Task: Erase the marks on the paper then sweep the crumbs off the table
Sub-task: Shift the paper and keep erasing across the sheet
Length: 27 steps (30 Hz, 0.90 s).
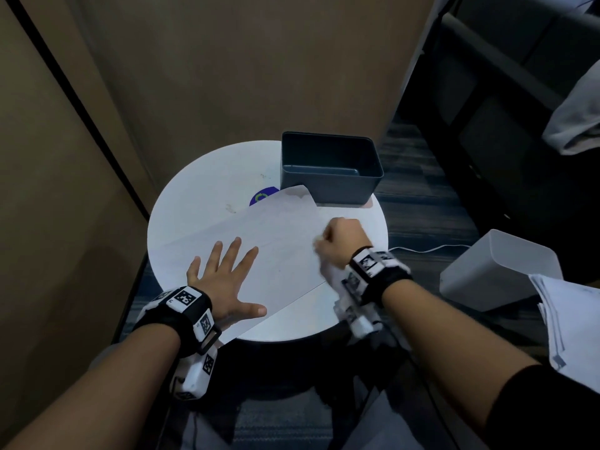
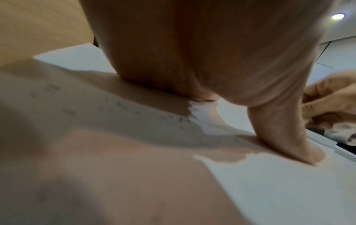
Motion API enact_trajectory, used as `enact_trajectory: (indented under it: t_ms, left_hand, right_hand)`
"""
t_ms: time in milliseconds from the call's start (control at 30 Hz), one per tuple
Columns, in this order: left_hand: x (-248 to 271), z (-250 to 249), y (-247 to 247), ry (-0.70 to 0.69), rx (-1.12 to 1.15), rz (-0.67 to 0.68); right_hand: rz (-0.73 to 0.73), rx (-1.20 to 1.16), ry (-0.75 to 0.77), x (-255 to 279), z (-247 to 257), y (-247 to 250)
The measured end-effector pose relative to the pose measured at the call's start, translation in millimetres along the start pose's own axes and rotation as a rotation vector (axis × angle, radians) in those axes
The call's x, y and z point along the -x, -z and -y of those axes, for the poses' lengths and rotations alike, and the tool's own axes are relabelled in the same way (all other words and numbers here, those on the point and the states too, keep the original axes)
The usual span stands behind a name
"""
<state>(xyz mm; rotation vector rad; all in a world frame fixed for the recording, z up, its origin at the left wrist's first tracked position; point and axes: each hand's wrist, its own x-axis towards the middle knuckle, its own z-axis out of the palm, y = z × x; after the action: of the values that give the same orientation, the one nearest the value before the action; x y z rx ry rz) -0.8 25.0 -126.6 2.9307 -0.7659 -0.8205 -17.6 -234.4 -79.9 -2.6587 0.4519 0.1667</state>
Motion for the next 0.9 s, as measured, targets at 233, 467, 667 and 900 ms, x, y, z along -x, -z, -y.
enact_trajectory:
  t_ms: [233, 467, 667, 900]
  left_hand:
    - [-2, -3, 5, -0.012, 0.007, 0.006]
    - [0, 1, 0, -0.010, 0.012, -0.002]
    - [0, -1, 4, -0.029, 0.034, -0.027]
    - [2, 0, -1, -0.023, 0.029, -0.018]
  right_hand:
    - [0.115, 0.006, 0.091, 20, 40, -34]
    - [0.026, 0.061, 0.030, -1, 14, -3]
    - [0.196, 0.033, 0.178, 27, 71, -49]
    - [0.026, 0.056, -0.014, -3, 20, -13]
